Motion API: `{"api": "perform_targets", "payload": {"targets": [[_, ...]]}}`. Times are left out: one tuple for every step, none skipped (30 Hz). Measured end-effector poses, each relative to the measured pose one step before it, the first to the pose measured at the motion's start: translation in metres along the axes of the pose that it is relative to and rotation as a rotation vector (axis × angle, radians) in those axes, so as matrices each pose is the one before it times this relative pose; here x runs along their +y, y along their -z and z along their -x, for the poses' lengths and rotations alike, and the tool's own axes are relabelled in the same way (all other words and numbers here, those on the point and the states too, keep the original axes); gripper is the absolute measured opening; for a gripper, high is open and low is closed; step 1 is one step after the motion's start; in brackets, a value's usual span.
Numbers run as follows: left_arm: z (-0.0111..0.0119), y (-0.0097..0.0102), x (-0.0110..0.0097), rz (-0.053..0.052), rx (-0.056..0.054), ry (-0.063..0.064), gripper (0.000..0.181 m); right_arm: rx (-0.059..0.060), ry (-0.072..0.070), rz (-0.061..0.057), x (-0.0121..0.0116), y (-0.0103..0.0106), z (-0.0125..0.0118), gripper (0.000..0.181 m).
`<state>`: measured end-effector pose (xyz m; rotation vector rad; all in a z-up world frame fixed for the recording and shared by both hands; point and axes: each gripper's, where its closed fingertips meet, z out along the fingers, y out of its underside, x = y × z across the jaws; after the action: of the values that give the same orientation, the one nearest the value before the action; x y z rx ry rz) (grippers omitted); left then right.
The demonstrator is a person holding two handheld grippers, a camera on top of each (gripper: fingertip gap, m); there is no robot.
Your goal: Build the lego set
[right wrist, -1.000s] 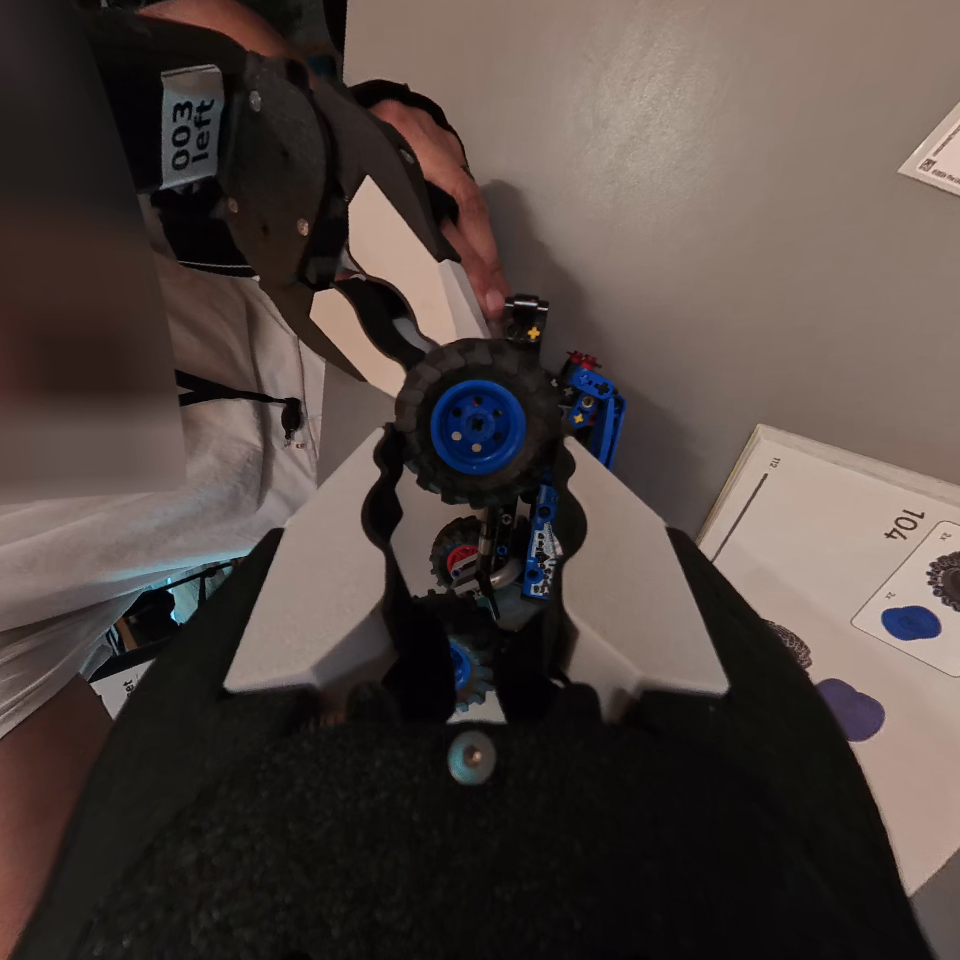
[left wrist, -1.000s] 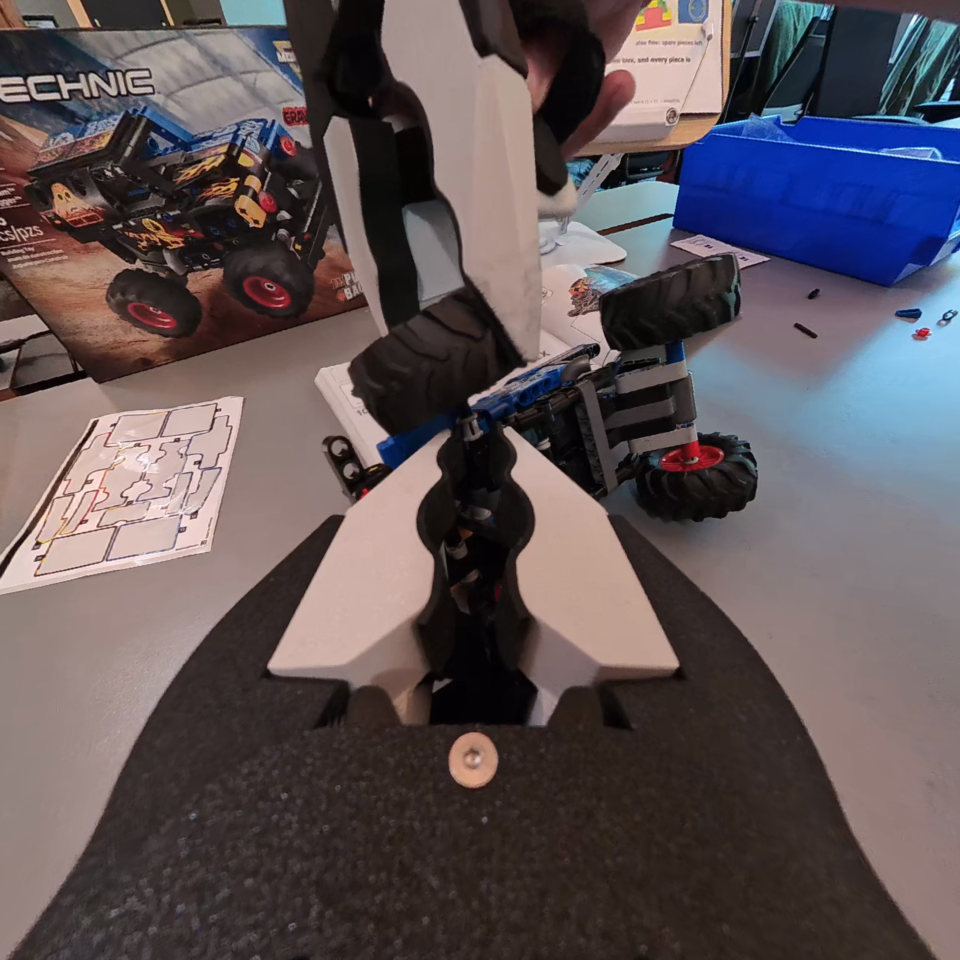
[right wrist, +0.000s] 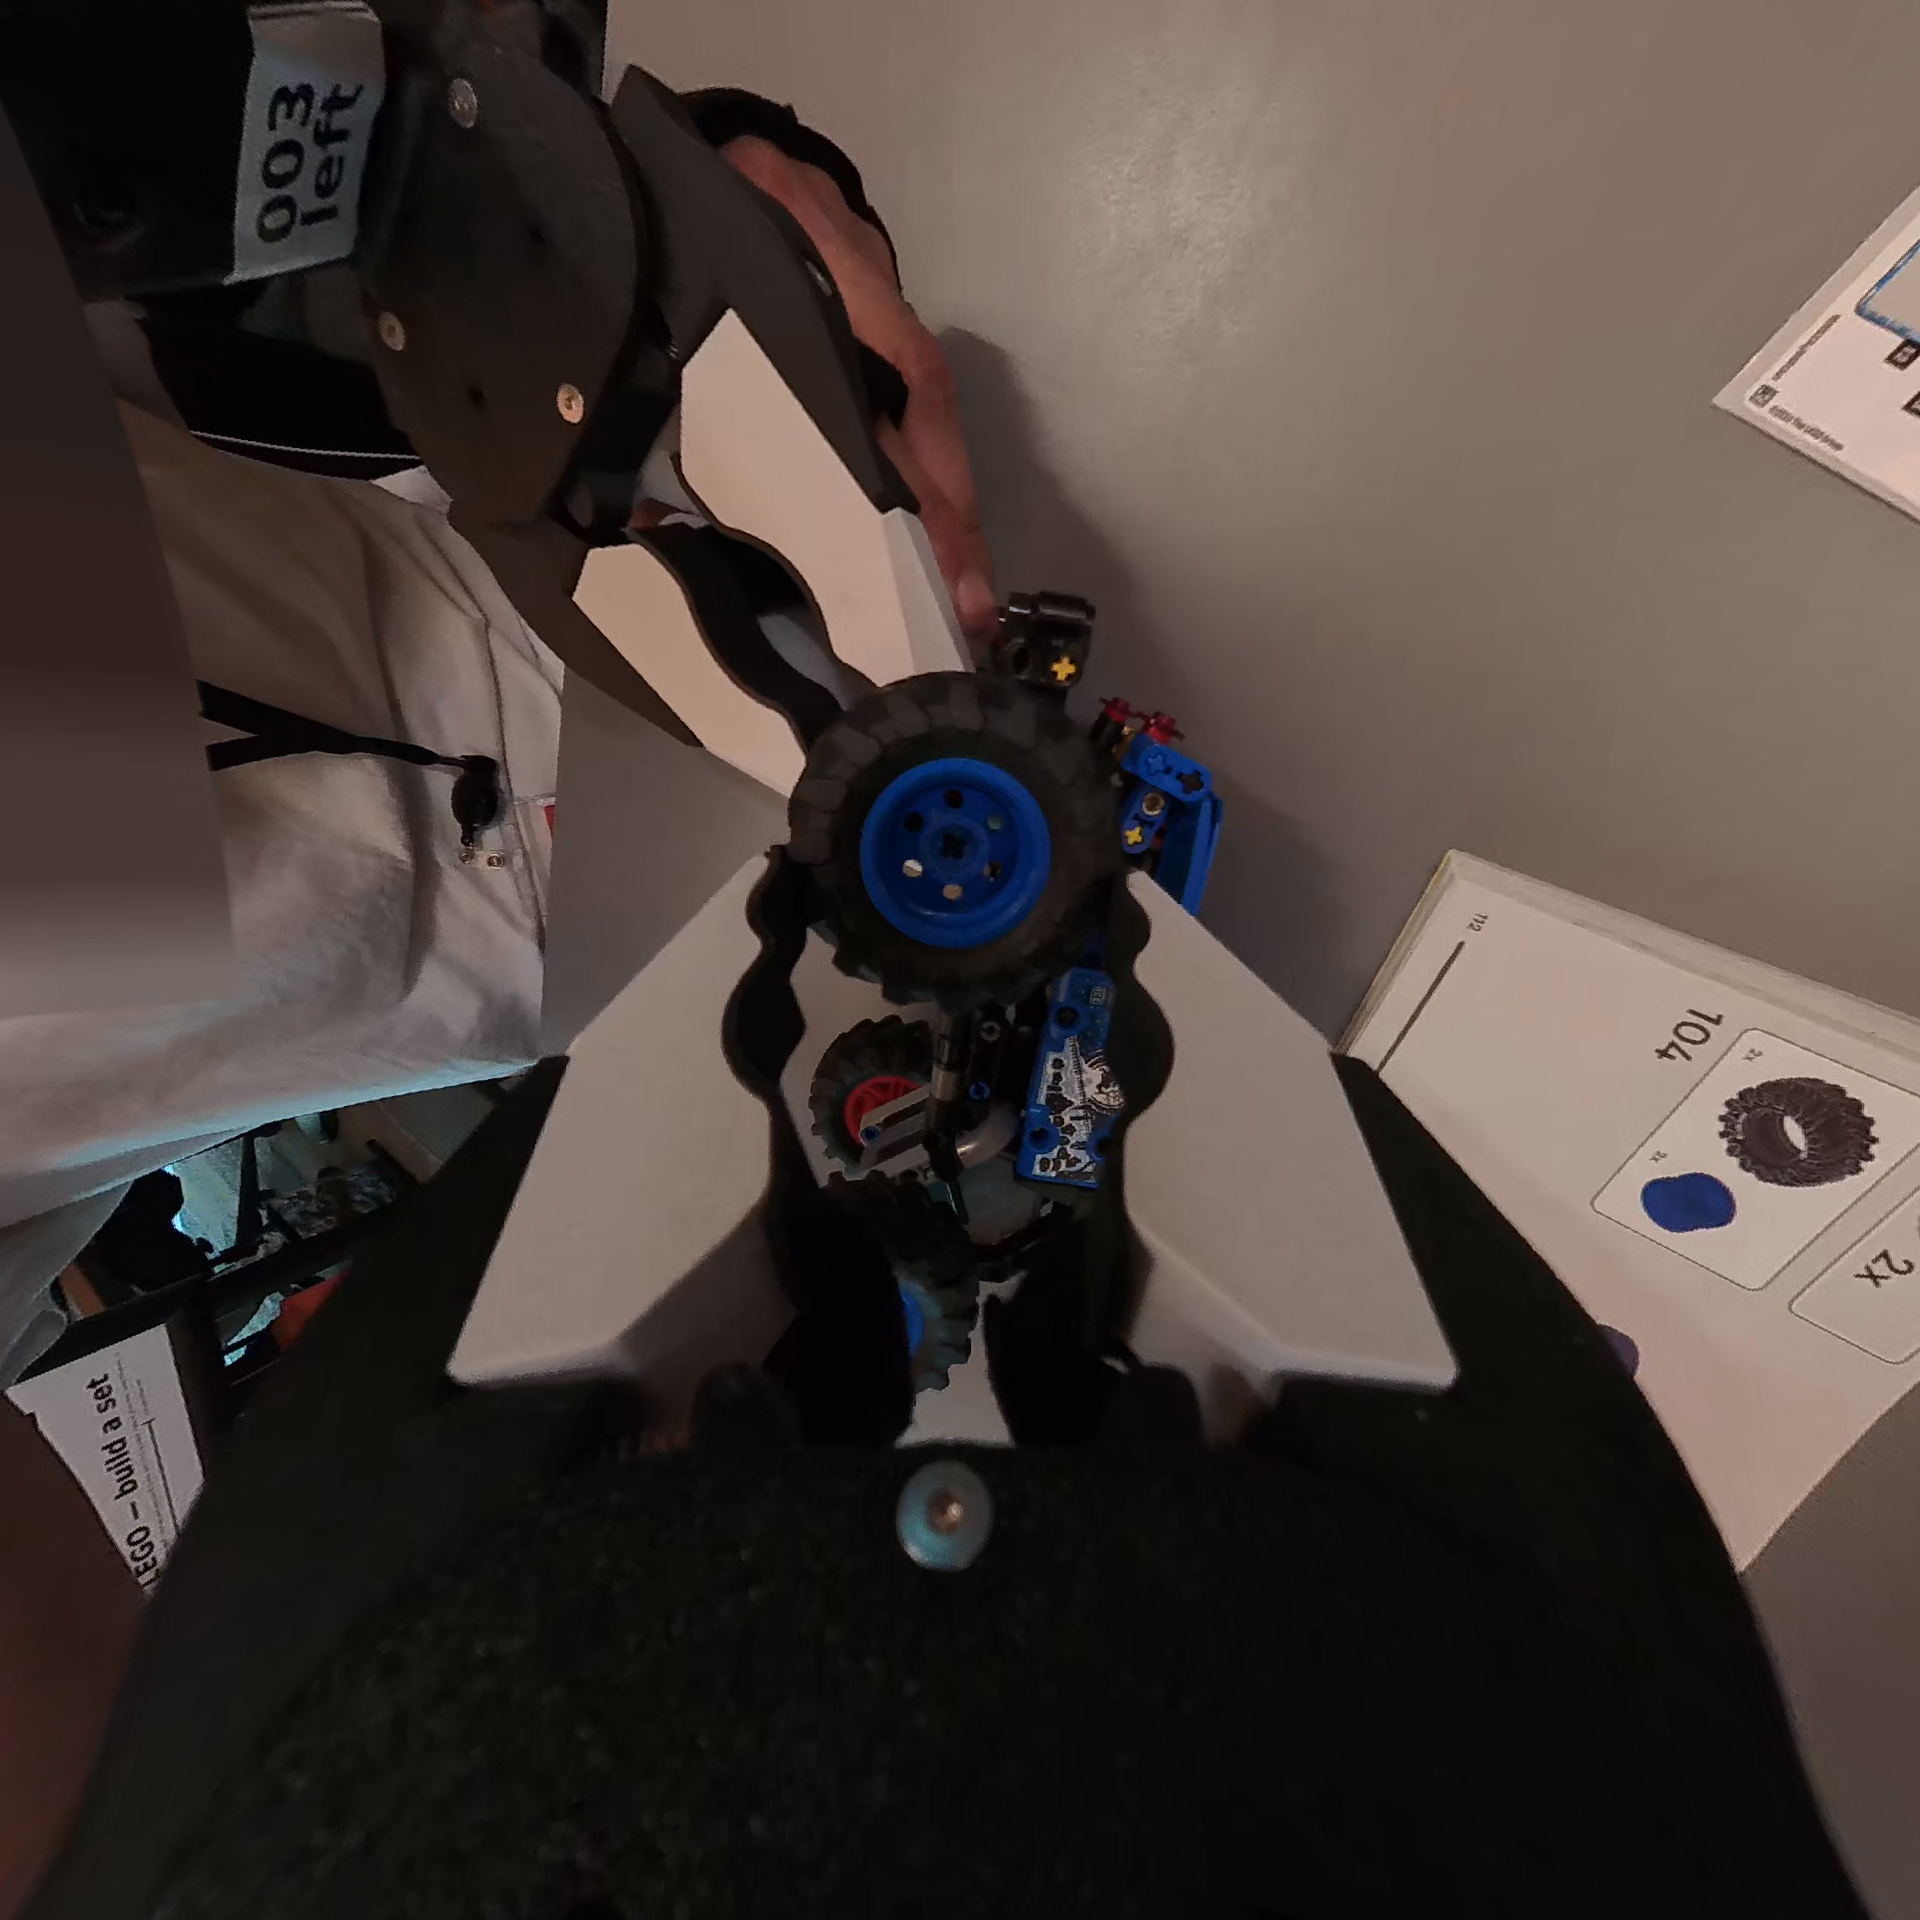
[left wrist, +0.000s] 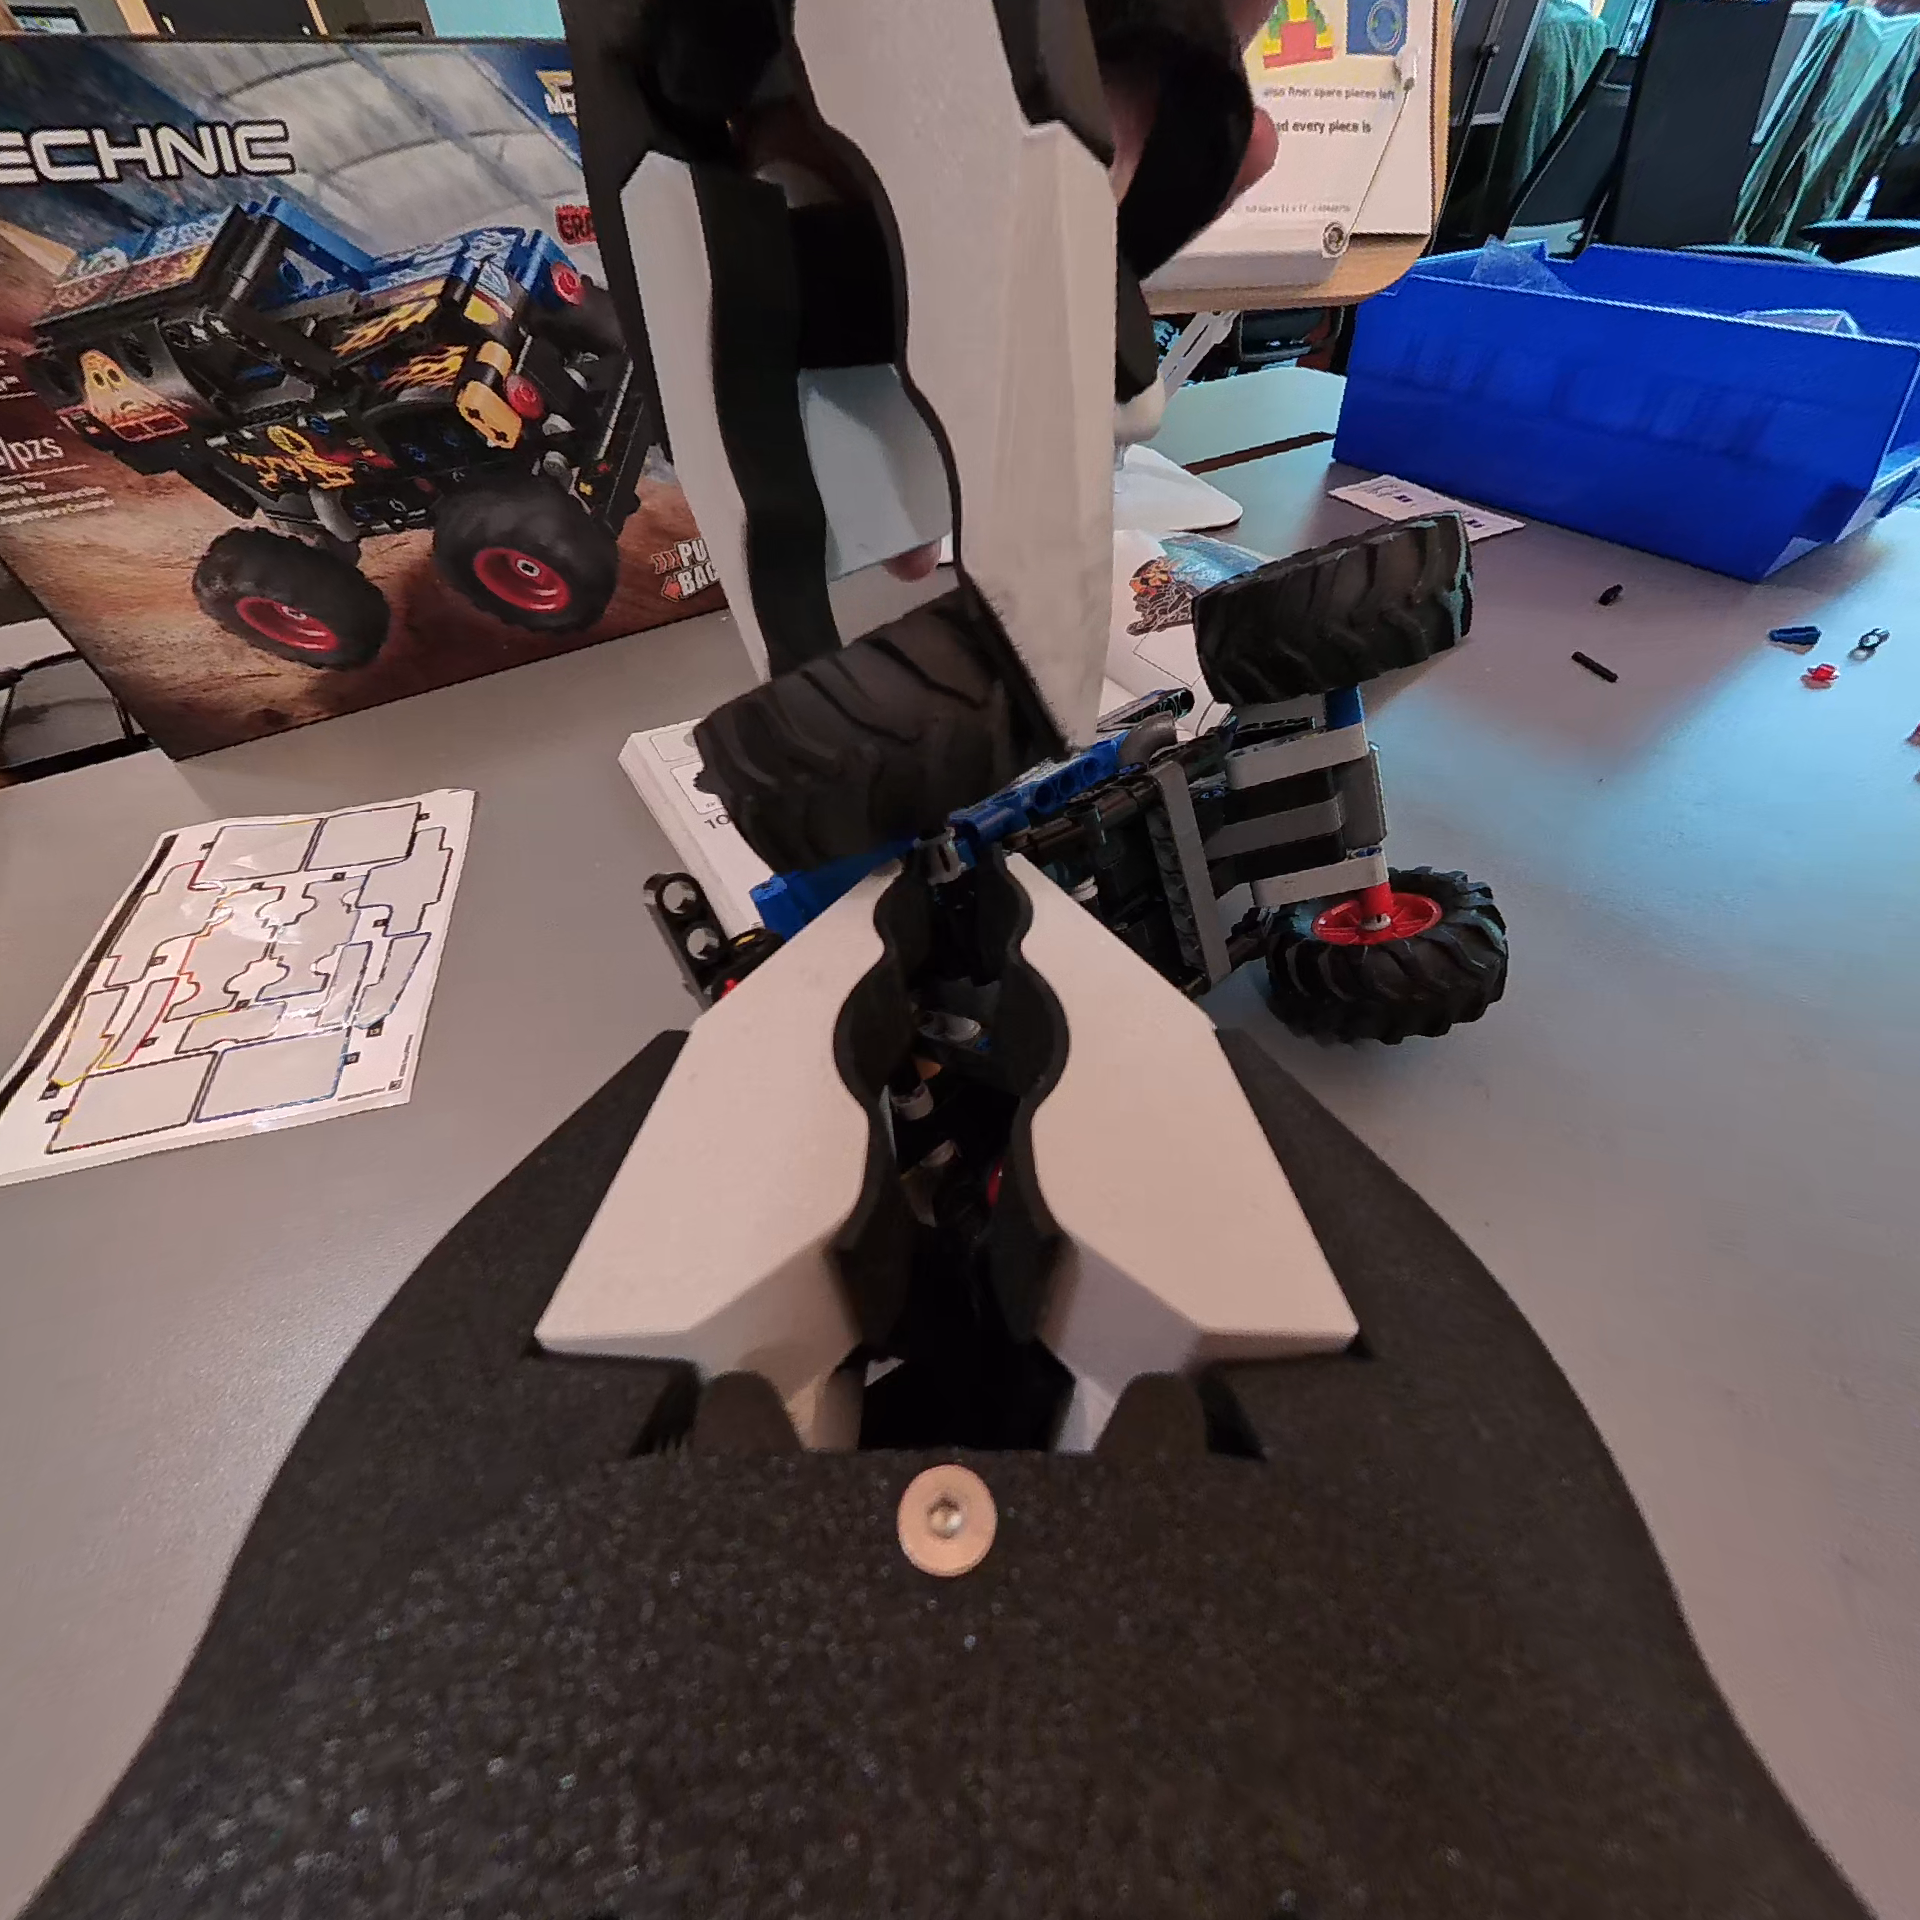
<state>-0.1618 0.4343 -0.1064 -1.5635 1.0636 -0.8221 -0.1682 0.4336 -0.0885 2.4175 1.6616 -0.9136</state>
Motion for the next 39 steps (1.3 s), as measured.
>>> {"api": "perform_targets", "payload": {"targets": [[-0.00027,0.00002,-0.00003,-0.0003,0.0017,-0.0008,0.008,0.0001,0.0028,0.0039,0.00047,0.00004,0.00033,0.058],[-0.00026,-0.00002,-0.00003,-0.0002,0.0019,-0.0001,0.007,0.0027,0.0045,0.0031,0.00037,0.00007,0.00011,0.058],[-0.00006,0.00009,0.00002,0.0000,0.0009,-0.0003,0.007,0.0027,0.0080,0.0005,0.00007,-0.00010,0.00008,0.058],[-0.00023,-0.00002,0.00000,0.0000,0.0032,0.0015,0.007,0.0047,0.0120,0.0003,0.00021,-0.00005,-0.00007,0.058],[-0.00027,0.00006,0.00002,0.0000,0.0049,0.0035,0.007,0.0067,0.0174,-0.0007,0.00032,-0.00008,0.00000,0.058],[-0.00029,0.00001,-0.00005,-0.0004,0.0042,0.0022,0.007,0.0077,0.0244,-0.0025,0.00031,0.00005,0.00017,0.058],[-0.00053,0.00005,-0.00006,-0.0006,0.0041,0.0000,0.007,0.0033,0.0163,-0.0011,0.00048,-0.00008,0.00032,0.058],[-0.00056,0.00009,0.00001,-0.0001,0.0043,-0.0001,0.007,0.0039,0.0170,0.0016,0.00055,-0.00001,0.00026,0.058],[-0.00052,-0.00005,-0.00002,-0.0001,0.0057,0.0019,0.007,0.0121,0.0320,0.0029,0.00090,0.00001,-0.00024,0.058],[-0.00010,-0.00002,0.00006,0.0006,0.0055,0.0054,0.007,0.0106,0.0293,0.0019,0.00040,0.00010,-0.00027,0.058],[0.00009,0.00001,0.00005,0.0006,0.0065,0.0082,0.007,0.0120,0.0285,0.0001,-0.00014,-0.00009,-0.00059,0.057],[-0.00015,0.00004,0.00002,0.0004,0.0077,0.0079,0.007,0.0134,0.0334,0.0002,0.00018,-0.00011,-0.00061,0.058],[-0.00003,-0.00009,0.00010,0.0005,0.0058,0.0064,0.007,0.0071,0.0179,0.0042,0.00050,0.00000,-0.00051,0.057],[-0.00008,-0.00008,-0.00003,0.0002,0.0048,0.0047,0.007,0.0067,0.0180,0.0096,0.00033,0.00020,-0.00033,0.057],[-0.00043,0.00010,0.00006,0.0005,0.0052,0.0022,0.007,0.0017,0.0124,0.0142,0.00056,-0.00015,0.00005,0.057],[-0.00085,0.00003,0.00015,0.0003,0.0058,-0.0008,0.007,-0.0029,0.0154,0.0164,0.00045,-0.00009,0.00037,0.057],[-0.00072,0.00000,0.00006,0.0004,0.0046,-0.0021,0.007,-0.0058,0.0134,0.0116,-0.00014,-0.00015,0.00032,0.057],[-0.00070,0.00020,0.00012,0.0006,0.0063,-0.0003,0.007,-0.0153,-0.0052,0.0104,0.00040,-0.00045,0.00075,0.057],[-0.00084,0.00004,0.00000,0.0002,0.0091,0.0028,0.007,-0.0172,-0.0018,0.0082,0.00052,-0.00004,0.00099,0.057],[-0.00041,-0.00005,0.00018,0.0010,0.0060,0.0039,0.007,-0.0037,0.0138,0.0048,0.00055,-0.00022,-0.00032,0.056],[-0.00006,-0.00014,0.00009,0.0013,0.0025,0.0023,0.007,-0.0033,0.0029,0.0056,0.00057,-0.00020,-0.00016,0.056],[-0.00035,-0.00005,0.00007,0.0007,0.0026,-0.0007,0.007,-0.0050,-0.0046,0.0109,0.00060,-0.00018,0.00034,0.056],[-0.00043,0.00009,0.00006,0.0002,0.0026,-0.0032,0.007,0.0076,0.0160,0.0088,0.00048,-0.00016,0.00016,0.056],[-0.00026,0.00007,0.00006,0.0003,0.0021,-0.0032,0.007,0.0106,0.0161,0.0094,0.00076,-0.00022,-0.00001,0.056],[-0.00016,-0.00006,0.00008,0.0008,0.0016,0.0000,0.007,0.0087,0.0067,0.0195,0.00176,-0.00045,-0.00006,0.056],[0.00022,-0.00013,0.00017,0.0009,-0.0006,0.0019,0.007,0.0082,-0.0015,0.0273,0.00272,-0.00083,-0.00069,0.056],[0.00104,-0.00012,0.00003,0.0008,-0.0045,0.0037,0.007,0.0229,0.0081,0.0480,0.00616,-0.00233,-0.00240,0.055],[0.00107,-0.00018,0.00039,0.0030,-0.0033,0.0002,0.007,0.0366,0.0257,0.0805,0.01013,-0.00468,-0.00259,0.053],[-0.00018,0.00003,0.00039,0.0029,0.0027,-0.0094,0.008,0.0278,0.0114,0.0660,0.00615,-0.00325,-0.00044,0.052],[0.00058,0.00087,-0.00078,-0.0061,-0.0060,-0.0119,0.007,-0.0072,0.0213,0.0187,-0.00186,0.00453,0.00499,0.012],[0.00268,0.00110,-0.00042,-0.0040,-0.0165,-0.0100,0.007,0.0404,0.0232,-0.0016,-0.00216,0.00250,-0.00285,0.010],[0.00129,0.00046,0.00052,0.0027,-0.0008,-0.0020,0.007,0.0132,-0.0012,0.0140,0.00133,-0.00151,-0.00122,0.010],[-0.00033,0.00000,-0.00024,-0.0008,0.0084,0.0059,0.007,-0.0098,-0.0100,0.0049,0.00049,-0.00199,0.00199,0.007],[0.00028,0.00000,0.00011,0.0009,-0.0024,-0.0010,0.007,-0.0109,-0.0029,-0.0133,-0.00091,-0.00140,0.00243,0.007],[-0.00018,-0.00001,0.00000,-0.0002,-0.0027,-0.0068,0.007,0.0077,-0.0056,-0.0099,0.00039,-0.00073,-0.00033,0.007],[-0.00086,0.00034,-0.00038,-0.0031,0.0019,-0.0070,0.007,0.0017,-0.0106,-0.0112,-0.00029,0.00092,0.00076,0.008],[-0.00072,0.00005,-0.00018,-0.0017,0.0027,-0.0034,0.007,-0.0062,-0.0175,-0.0120,-0.00067,0.00151,0.00214,0.016],[-0.00016,0.00004,-0.00001,-0.0002,0.0004,-0.0013,0.007,-0.0039,-0.0194,-0.0107,-0.00059,0.00119,0.00196,0.031],[-0.00029,0.00002,-0.00019,-0.0017,0.0000,-0.0027,0.007,-0.0158,-0.0186,-0.0190,-0.00163,0.00193,0.00395,0.046]]}}
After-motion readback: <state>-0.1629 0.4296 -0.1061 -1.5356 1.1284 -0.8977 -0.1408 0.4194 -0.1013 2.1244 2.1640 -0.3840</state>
